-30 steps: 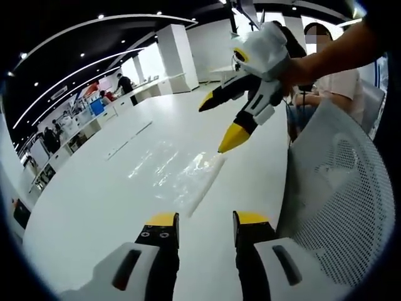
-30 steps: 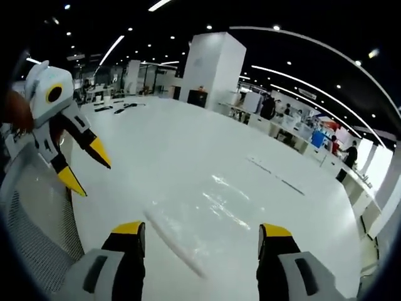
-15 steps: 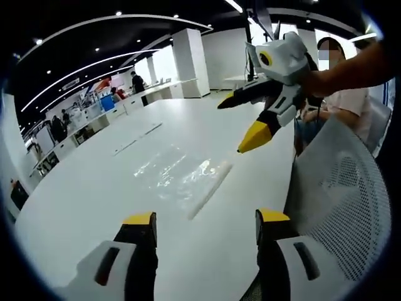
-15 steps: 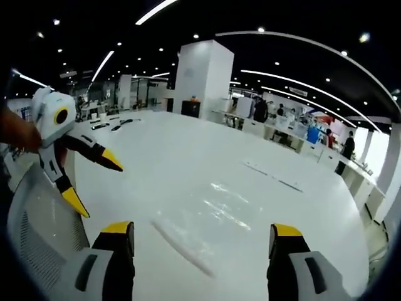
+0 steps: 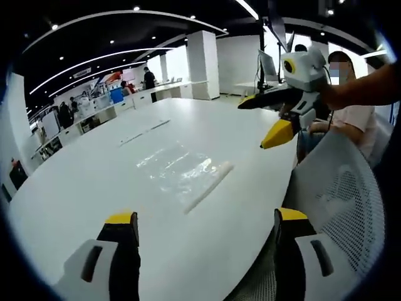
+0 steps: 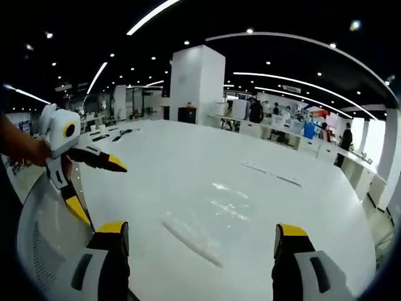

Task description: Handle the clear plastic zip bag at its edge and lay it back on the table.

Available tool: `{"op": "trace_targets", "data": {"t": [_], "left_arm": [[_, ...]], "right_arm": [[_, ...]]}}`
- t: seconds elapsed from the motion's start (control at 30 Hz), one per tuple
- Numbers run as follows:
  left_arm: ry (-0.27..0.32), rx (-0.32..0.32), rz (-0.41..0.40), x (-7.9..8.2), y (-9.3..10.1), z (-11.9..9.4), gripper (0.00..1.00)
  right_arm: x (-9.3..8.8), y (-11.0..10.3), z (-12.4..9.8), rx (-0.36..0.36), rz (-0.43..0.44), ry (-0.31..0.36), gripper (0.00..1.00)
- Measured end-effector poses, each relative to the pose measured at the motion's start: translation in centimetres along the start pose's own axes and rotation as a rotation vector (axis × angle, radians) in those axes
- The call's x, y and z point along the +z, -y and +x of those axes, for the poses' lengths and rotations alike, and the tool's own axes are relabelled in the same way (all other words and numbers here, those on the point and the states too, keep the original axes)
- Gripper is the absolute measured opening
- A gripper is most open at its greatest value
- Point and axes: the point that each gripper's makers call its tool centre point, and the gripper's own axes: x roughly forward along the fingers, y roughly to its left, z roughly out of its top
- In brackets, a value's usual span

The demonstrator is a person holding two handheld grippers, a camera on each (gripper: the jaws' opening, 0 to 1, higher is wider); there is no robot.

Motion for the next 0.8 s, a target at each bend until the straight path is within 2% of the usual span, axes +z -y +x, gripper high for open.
{"op": "trace_targets", "data": {"t": [0.1,0.27,0.43,0.7,0.8], "left_arm": [[0.040,0.000,-0.056,0.6,0.1,-0.3,0.99],[0.039,0.005,-0.054,0.1,0.1,-0.4,0.99],[0.037,0.015,-0.061,-0.4,0.5,-0.9,0.99],[0.040,0.042,-0.092,-1.2,0.5,-1.4,0.96],[0.031,0.044,-0.066,-1.2,0.7,-1.3,0.95]], "right_arm": [[-0.2,0.1,-0.3,-0.004,0.009,0.017,0.98],[-0.2,0.1,-1.1,-0.015,0.068,0.050,1.00],[0.0,0.2,-1.7,-0.033,0.073,0.070,1.00],[-1.6,0.4,-2.2,-0.057,0.092,0.072,1.00],[-1.8,0.3,-2.4,-0.070,0.095,0.083,0.99]]}}
